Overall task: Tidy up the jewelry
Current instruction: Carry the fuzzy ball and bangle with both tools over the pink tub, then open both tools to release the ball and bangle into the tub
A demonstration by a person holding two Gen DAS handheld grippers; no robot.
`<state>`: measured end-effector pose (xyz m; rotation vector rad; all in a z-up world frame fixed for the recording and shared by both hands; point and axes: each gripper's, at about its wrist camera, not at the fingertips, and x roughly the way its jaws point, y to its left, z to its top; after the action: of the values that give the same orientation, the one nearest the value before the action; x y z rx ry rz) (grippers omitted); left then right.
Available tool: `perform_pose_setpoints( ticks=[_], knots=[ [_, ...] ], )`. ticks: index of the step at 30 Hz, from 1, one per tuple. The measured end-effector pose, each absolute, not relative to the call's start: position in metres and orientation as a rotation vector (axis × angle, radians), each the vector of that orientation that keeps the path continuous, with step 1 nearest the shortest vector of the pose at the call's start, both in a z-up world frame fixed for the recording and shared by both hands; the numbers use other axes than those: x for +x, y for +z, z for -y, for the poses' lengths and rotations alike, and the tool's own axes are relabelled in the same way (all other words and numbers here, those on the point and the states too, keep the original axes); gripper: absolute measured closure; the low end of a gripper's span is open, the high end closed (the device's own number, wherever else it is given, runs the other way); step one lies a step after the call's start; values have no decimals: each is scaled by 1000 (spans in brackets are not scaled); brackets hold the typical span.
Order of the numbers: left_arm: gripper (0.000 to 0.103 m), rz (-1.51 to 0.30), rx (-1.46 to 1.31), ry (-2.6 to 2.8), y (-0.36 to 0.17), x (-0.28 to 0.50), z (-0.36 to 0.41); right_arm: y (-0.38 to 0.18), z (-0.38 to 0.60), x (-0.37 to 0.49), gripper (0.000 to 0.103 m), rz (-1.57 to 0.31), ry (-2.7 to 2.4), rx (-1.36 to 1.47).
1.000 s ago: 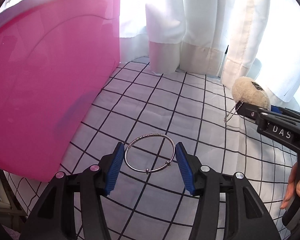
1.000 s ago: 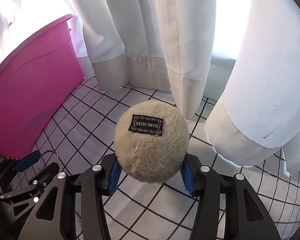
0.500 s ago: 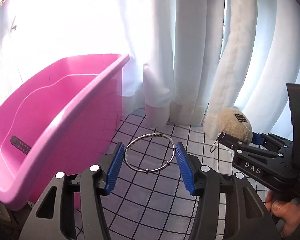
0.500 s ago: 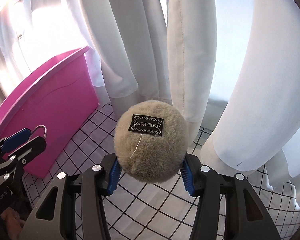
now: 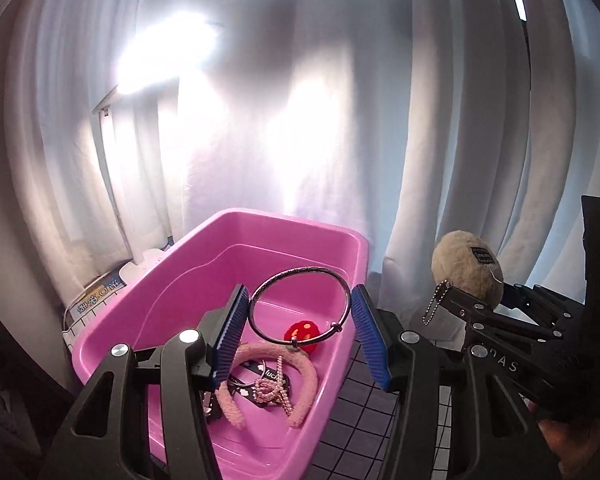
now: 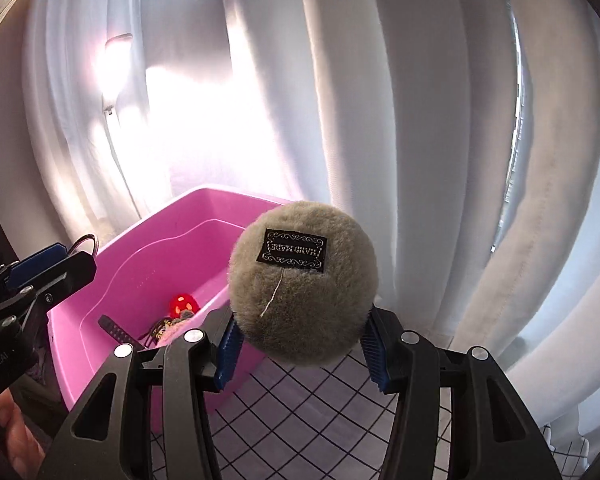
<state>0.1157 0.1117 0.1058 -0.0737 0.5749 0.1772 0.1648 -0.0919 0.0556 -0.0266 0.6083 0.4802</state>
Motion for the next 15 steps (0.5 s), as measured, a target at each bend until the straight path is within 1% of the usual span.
perform_pose_setpoints(
  ticks=[6,13,15],
  knots=[
    [51,-636,-100,290,101,120,-180,67,15,174,54,-629,598,-63],
    [51,-791,-169,342,70,136,-223,47,-46,194,53,-773,626,-113],
    [50,-820,-189,337,64,138,-229,38,-56,199,51,-818,609,-140]
  ],
)
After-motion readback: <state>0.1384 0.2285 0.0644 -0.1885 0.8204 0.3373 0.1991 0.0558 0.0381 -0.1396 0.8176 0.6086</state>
